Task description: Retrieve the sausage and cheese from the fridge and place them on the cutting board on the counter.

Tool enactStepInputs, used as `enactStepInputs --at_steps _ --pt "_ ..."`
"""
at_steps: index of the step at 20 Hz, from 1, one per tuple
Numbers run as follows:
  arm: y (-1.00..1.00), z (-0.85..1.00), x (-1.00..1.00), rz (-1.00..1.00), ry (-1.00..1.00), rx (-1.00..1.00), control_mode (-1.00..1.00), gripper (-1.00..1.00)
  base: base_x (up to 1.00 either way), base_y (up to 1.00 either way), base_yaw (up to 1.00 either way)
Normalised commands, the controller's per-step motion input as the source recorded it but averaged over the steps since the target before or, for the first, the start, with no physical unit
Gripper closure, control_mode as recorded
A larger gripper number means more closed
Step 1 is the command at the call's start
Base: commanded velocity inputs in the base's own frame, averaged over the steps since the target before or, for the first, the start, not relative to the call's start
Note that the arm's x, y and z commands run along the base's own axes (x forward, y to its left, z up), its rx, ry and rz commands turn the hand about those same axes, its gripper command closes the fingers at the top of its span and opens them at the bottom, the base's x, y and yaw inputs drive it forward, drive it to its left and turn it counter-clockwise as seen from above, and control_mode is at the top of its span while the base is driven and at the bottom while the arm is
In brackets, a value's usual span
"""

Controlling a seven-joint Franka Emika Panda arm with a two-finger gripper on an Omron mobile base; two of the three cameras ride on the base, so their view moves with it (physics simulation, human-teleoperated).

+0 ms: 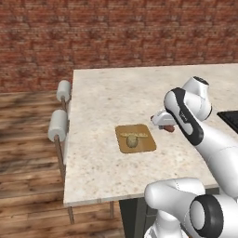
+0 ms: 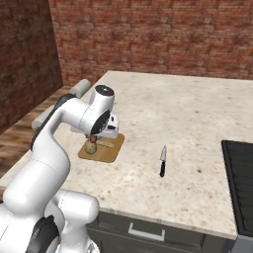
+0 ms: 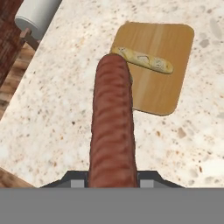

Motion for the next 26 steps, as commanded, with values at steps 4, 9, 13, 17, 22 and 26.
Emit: enactStepInputs --at_steps 4,9,13,17,22,26 --pt "0.00 0.00 0.00 0.00 0.00 0.00 1.00 1.00 0.00 0.00 0.00" --pt "0.00 0.00 0.00 0.00 0.00 0.00 1.00 1.00 0.00 0.00 0.00" --pt "0.00 0.00 0.00 0.00 0.00 0.00 1.00 1.00 0.00 0.00 0.00" --pt "0.00 0.00 0.00 0.00 0.00 0.00 -1.00 1.00 0.00 0.00 0.00" --pt "0.00 0.00 0.00 0.00 0.00 0.00 -1.00 1.00 0.00 0.00 0.00" --pt "0.00 0.00 0.00 0.00 0.00 0.00 -1.00 1.00 0.00 0.00 0.00"
